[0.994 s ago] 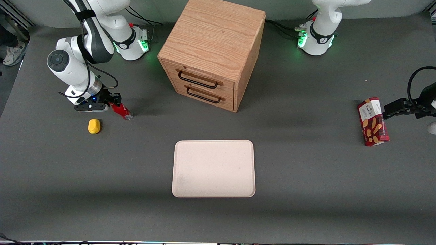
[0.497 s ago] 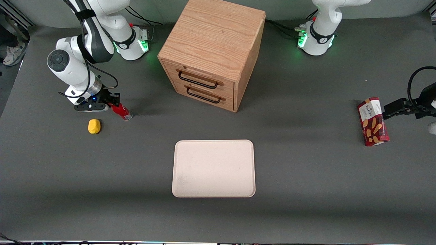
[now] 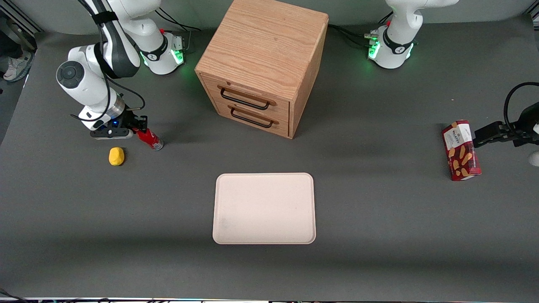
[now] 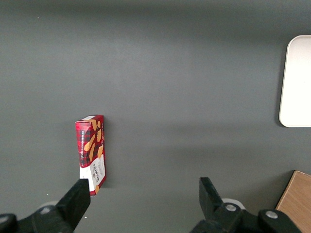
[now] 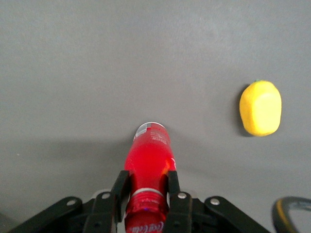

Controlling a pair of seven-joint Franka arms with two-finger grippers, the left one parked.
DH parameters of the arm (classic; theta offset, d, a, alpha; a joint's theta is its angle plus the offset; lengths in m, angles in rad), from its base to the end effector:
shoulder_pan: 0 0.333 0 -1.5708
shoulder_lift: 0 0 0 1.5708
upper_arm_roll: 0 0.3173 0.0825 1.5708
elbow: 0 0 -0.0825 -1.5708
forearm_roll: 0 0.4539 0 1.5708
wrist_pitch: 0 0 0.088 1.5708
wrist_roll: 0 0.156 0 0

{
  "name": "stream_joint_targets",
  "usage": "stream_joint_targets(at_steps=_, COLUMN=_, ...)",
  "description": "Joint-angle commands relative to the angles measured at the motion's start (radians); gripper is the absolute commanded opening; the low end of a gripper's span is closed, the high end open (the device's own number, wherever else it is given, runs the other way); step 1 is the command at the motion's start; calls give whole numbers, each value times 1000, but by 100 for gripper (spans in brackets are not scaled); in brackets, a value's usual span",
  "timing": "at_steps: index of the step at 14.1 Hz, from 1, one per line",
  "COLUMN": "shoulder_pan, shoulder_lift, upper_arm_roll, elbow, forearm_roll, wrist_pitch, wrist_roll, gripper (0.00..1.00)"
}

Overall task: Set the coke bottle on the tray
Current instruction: 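Close the right gripper around the bottle's neck, then lift the bottle and carry it with the right gripper to the tray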

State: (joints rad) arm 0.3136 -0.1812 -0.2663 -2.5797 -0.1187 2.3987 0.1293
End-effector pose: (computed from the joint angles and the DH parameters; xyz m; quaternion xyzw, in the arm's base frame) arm 0.4787 0.0251 0.2227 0.9999 0.0050 -0.0005 0.0164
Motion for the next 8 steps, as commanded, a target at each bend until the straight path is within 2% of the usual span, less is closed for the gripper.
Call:
stream_joint_targets(at_steps=1, shoulder_pan=4, shoulder_lift=-8, upper_arm_roll=-1, elbow=105, forearm_roll=-15, wrist_pitch=-96, wrist_roll=-19, gripper=0)
stream_joint_targets(at_steps=4, shoulder_pan=5, shoulder_lift=17, upper_arm_roll=2, elbow=229, forearm_roll=-15, wrist_pitch=-174, wrist_roll=-43, gripper=0)
stream_joint_targets(at_steps=8, shoulder_pan=6, shoulder_lift=126, upper_arm_roll=7, elbow=528, forearm_roll=11, wrist_pitch=-428, wrist_roll=-103, gripper=0)
